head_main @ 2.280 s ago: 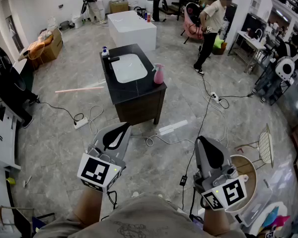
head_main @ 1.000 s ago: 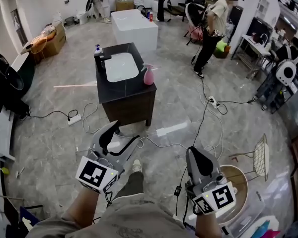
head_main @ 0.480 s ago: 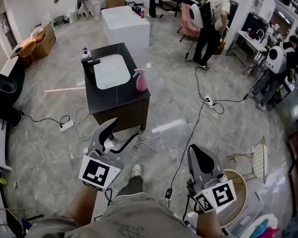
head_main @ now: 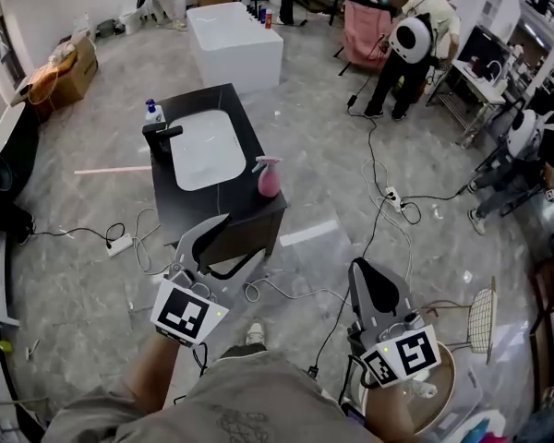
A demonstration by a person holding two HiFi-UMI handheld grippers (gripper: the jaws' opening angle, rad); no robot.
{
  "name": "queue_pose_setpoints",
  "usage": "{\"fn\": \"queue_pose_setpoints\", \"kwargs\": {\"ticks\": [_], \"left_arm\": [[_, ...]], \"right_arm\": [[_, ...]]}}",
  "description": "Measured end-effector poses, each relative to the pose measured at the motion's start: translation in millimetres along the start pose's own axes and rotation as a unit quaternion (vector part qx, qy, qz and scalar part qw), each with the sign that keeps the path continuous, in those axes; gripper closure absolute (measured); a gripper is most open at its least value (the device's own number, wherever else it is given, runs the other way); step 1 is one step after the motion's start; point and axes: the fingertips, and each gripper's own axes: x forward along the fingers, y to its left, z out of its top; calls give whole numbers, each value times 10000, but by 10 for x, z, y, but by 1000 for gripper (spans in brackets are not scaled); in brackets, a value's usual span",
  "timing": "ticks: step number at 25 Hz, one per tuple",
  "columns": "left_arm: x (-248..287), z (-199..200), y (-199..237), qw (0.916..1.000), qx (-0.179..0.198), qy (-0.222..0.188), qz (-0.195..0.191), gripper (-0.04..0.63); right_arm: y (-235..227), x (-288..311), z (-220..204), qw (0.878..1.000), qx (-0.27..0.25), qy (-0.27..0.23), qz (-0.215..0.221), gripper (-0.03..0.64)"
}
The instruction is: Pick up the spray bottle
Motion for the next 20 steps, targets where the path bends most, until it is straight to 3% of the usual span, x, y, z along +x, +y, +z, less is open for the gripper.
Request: {"fn": "queue_pose_setpoints", "kwargs": {"ticks": [6, 13, 17, 20], "left_arm": [[432, -126, 470, 9998, 93, 147, -111, 334], [702, -170, 691, 9999, -80, 37, -142, 334], [830, -149, 837, 9998, -9, -174, -70, 334], [995, -206, 943, 9999, 67, -87, -13, 334]], "right_arm": [[-158, 596, 58, 9999, -42, 8, 91, 589], [-372, 965, -70, 9995, -11, 223, 208, 589], [-492, 1219, -149, 9984, -94, 345, 433, 589], [-668, 1422, -194, 9980, -48, 337, 538, 589]]}}
